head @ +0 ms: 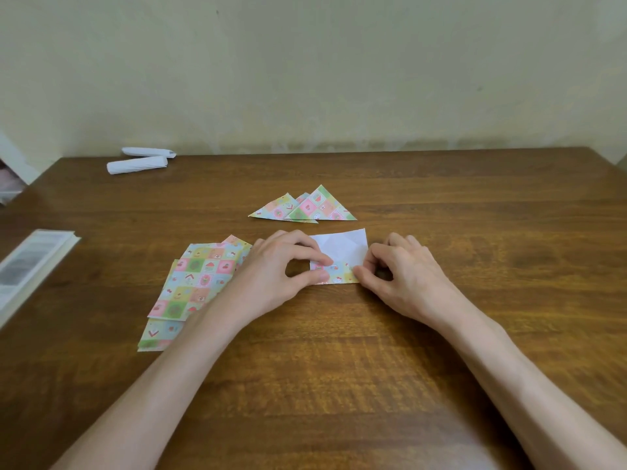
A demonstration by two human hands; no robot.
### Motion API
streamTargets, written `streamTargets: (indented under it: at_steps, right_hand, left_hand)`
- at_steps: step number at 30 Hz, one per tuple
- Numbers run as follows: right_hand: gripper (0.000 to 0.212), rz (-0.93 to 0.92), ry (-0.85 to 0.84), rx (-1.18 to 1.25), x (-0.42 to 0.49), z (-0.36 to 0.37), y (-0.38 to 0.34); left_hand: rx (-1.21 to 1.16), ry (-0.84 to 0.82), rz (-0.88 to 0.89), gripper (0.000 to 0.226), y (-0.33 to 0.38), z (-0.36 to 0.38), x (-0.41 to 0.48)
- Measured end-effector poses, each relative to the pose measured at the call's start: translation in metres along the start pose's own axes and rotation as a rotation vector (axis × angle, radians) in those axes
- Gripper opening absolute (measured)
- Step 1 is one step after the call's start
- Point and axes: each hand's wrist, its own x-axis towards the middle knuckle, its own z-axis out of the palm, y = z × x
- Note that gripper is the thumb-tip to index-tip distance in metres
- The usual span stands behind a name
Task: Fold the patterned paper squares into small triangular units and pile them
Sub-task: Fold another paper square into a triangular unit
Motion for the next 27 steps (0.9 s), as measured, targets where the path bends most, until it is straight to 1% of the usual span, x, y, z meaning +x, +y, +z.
streamTargets:
  at_steps: [3,5,7,9,11,12,14,16,18,21,27]
  right_hand:
    - [0.029,-0.011,0.005,-0.009,0.0,0.0,0.001]
    - [0.028,-0.023,0.018,-0.016,-0.001,0.002,0.002]
    - [0.023,-0.042,0.049,-0.007,-0.002,0.003,0.003]
    - [0.012,-0.093,0.123,0.002,-0.002,0.002,0.002]
    - [0.014,-0.173,0.189,-0.049,-0.001,0.0,-0.001]
    - [0.015,-0.226,0.198,-0.046,0.0,0.002,-0.002]
    - [0.01,-0.266,0.174,0.044,-0.001,0.006,-0.011]
    - [0.019,-0.213,0.142,0.153,-0.002,0.013,-0.018]
    - [0.022,-0.153,0.134,0.194,0.0,0.019,-0.021]
    - [0.02,-0.111,0.129,0.2,0.003,0.021,-0.022]
    - [0.028,-0.09,0.155,0.199,0.003,0.025,-0.024]
  left_hand:
    - [0.003,-0.055,0.016,0.024,-0.001,-0.005,0.001]
    - [0.025,-0.058,0.014,0.025,-0.001,-0.005,0.001]
    - [0.035,-0.057,0.013,0.026,0.0,-0.005,0.002]
    - [0.033,-0.06,0.011,0.026,-0.001,-0.005,0.003]
    - [0.025,-0.059,0.013,0.025,-0.001,-0.005,0.003]
    - [0.018,-0.053,0.022,0.024,-0.002,-0.004,0.003]
    - [0.011,-0.041,0.042,0.024,-0.003,-0.004,0.003]
    - [0.012,-0.044,0.049,0.025,-0.004,-0.004,0.003]
    - [0.011,-0.056,0.054,0.025,-0.004,-0.004,0.003]
    - [0.008,-0.067,0.067,0.024,-0.005,-0.005,0.003]
    - [0.011,-0.125,0.084,0.027,-0.011,-0.011,0.002]
